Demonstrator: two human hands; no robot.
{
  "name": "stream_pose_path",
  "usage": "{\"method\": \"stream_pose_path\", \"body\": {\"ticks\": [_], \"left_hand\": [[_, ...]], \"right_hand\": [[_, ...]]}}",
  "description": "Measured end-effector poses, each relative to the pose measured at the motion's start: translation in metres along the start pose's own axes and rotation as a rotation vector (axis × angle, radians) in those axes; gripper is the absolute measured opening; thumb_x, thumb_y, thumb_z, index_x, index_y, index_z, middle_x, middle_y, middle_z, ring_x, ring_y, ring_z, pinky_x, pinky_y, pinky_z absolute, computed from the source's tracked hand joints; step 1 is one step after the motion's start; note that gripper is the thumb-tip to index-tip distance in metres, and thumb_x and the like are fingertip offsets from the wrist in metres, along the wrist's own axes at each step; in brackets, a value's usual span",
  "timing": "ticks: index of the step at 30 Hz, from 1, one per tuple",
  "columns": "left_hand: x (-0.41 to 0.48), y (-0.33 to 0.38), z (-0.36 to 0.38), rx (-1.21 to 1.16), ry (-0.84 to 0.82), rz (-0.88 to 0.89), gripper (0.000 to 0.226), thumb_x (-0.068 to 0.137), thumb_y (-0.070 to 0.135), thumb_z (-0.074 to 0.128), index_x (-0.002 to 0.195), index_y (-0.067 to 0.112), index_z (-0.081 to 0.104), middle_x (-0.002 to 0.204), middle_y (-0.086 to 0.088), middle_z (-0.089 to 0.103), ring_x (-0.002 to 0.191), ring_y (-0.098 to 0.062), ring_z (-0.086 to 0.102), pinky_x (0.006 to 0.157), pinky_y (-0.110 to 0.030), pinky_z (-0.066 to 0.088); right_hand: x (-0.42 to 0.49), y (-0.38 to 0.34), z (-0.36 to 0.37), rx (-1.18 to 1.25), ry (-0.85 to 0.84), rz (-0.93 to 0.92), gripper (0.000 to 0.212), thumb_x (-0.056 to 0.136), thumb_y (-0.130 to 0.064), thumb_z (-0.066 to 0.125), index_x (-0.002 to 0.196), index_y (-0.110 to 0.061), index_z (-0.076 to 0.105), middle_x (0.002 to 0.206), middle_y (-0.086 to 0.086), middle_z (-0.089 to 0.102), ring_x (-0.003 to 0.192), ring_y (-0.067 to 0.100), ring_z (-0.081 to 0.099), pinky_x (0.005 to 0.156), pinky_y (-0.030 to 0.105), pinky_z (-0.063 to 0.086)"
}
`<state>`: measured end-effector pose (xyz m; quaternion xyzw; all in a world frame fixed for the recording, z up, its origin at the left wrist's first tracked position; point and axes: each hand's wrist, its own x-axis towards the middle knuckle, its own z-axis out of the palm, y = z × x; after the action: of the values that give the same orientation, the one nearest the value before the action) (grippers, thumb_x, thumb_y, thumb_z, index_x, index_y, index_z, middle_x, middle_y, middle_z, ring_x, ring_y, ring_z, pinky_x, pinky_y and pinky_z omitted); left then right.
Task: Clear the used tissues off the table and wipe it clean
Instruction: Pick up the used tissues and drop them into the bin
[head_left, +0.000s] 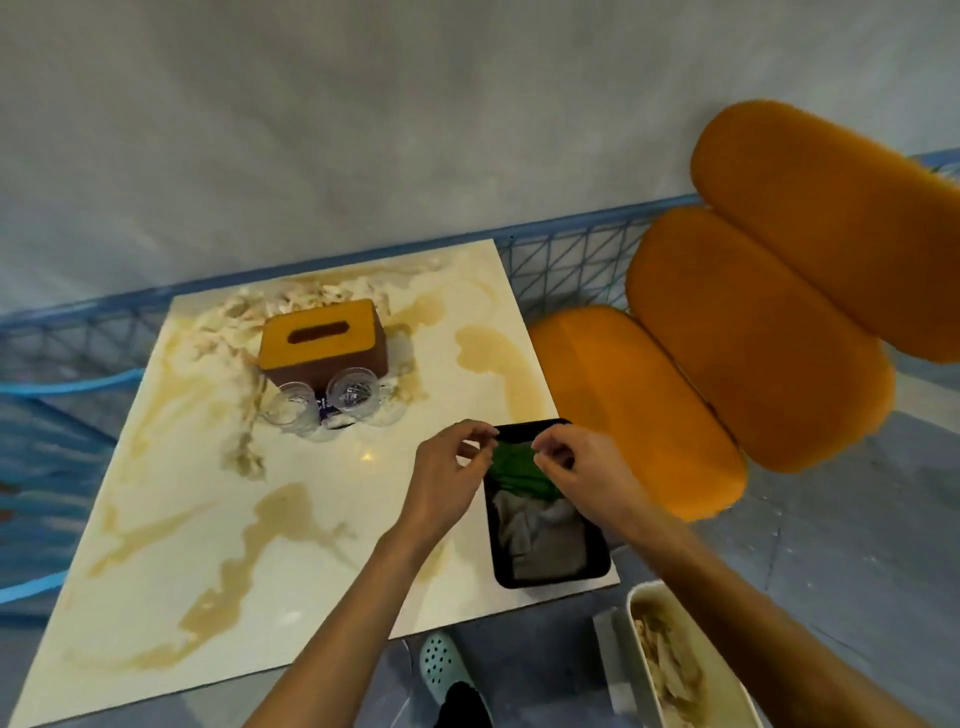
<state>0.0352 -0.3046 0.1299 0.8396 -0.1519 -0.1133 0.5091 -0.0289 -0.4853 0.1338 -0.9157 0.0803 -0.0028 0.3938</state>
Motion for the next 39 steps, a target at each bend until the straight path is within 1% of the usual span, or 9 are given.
{"method": "stream_pose_path", "body": {"ticks": [4, 9, 14, 17, 19, 22, 28, 34, 39], "left_hand": [[0.033, -0.013, -0.053, -0.013, 0.014, 0.02, 0.023, 0.087, 0.009, 0.06, 0.099, 0.027, 0.069, 0.091, 0.012, 0.07, 0.081, -0.012, 0.067, 0.068, -0.029, 0.054], [0.088, -0.033, -0.124, 0.052, 0.055, 0.046, 0.026, 0.085, 0.007, 0.062, 0.098, 0.029, 0.068, 0.091, 0.015, 0.069, 0.078, -0.003, 0.064, 0.069, -0.022, 0.054], [0.14, -0.055, -0.189, 0.112, 0.074, 0.089, 0.019, 0.088, 0.005, 0.063, 0.1, 0.018, 0.07, 0.092, 0.006, 0.071, 0.08, -0.002, 0.065, 0.067, -0.013, 0.051], [0.17, -0.071, -0.218, 0.145, 0.063, 0.077, 0.018, 0.089, 0.009, 0.063, 0.102, 0.019, 0.069, 0.1, 0.009, 0.07, 0.081, 0.0, 0.065, 0.069, -0.018, 0.054], [0.188, -0.078, -0.233, 0.139, 0.054, 0.077, 0.018, 0.088, 0.009, 0.062, 0.099, 0.022, 0.068, 0.098, 0.011, 0.071, 0.083, -0.003, 0.065, 0.072, -0.024, 0.055], [0.211, -0.083, -0.251, 0.134, 0.058, 0.052, 0.018, 0.089, 0.004, 0.061, 0.096, 0.02, 0.066, 0.088, 0.013, 0.069, 0.079, 0.001, 0.067, 0.064, -0.013, 0.05], [0.27, -0.103, -0.281, 0.205, 0.071, 0.012, 0.013, 0.093, 0.016, 0.06, 0.102, 0.023, 0.066, 0.094, 0.007, 0.068, 0.076, -0.005, 0.066, 0.066, -0.024, 0.053], [0.338, -0.138, -0.29, 0.278, 0.064, -0.068, 0.016, 0.091, 0.014, 0.06, 0.104, 0.02, 0.068, 0.097, 0.002, 0.069, 0.079, -0.013, 0.067, 0.075, -0.03, 0.053], [0.392, -0.177, -0.282, 0.377, 0.013, -0.097, 0.017, 0.09, 0.014, 0.062, 0.105, 0.017, 0.069, 0.098, 0.001, 0.069, 0.08, -0.016, 0.064, 0.078, -0.035, 0.055]], "right_hand": [[0.046, -0.04, 0.022, -0.007, -0.011, 0.029, 0.014, 0.094, -0.024, 0.061, 0.107, -0.024, 0.065, 0.096, -0.01, 0.064, 0.083, 0.004, 0.06, 0.075, 0.015, 0.053], [0.119, -0.09, 0.044, 0.051, 0.028, -0.007, 0.013, 0.092, -0.022, 0.062, 0.104, -0.021, 0.067, 0.091, -0.007, 0.066, 0.08, 0.002, 0.059, 0.066, 0.005, 0.043], [0.191, -0.131, 0.061, 0.054, 0.034, -0.037, 0.014, 0.091, -0.02, 0.063, 0.104, -0.017, 0.068, 0.089, -0.003, 0.067, 0.08, 0.009, 0.06, 0.075, 0.023, 0.05], [0.227, -0.145, 0.069, 0.023, 0.016, -0.063, 0.014, 0.092, -0.019, 0.062, 0.105, -0.016, 0.068, 0.09, -0.001, 0.067, 0.081, 0.013, 0.061, 0.076, 0.027, 0.051], [0.25, -0.151, 0.072, 0.006, -0.002, -0.07, 0.015, 0.092, -0.018, 0.061, 0.106, -0.016, 0.067, 0.09, -0.001, 0.066, 0.079, 0.011, 0.06, 0.073, 0.018, 0.048], [0.285, -0.155, 0.077, -0.016, -0.022, -0.07, 0.016, 0.093, -0.016, 0.061, 0.107, -0.016, 0.067, 0.092, 0.0, 0.066, 0.074, 0.006, 0.056, 0.065, 0.008, 0.041], [0.351, -0.156, 0.091, -0.038, -0.119, -0.014, 0.017, 0.095, -0.016, 0.056, 0.11, -0.02, 0.064, 0.097, 0.0, 0.065, 0.081, 0.018, 0.061, 0.067, 0.028, 0.053], [0.424, -0.14, 0.118, -0.085, -0.203, -0.006, 0.022, 0.094, -0.013, 0.058, 0.115, -0.017, 0.062, 0.103, 0.003, 0.066, 0.081, 0.015, 0.06, 0.056, 0.012, 0.038], [0.482, -0.116, 0.149, -0.177, -0.268, -0.006, 0.035, 0.092, -0.013, 0.063, 0.126, -0.018, 0.057, 0.11, 0.007, 0.065, 0.086, 0.018, 0.06, 0.07, 0.02, 0.046]]}}
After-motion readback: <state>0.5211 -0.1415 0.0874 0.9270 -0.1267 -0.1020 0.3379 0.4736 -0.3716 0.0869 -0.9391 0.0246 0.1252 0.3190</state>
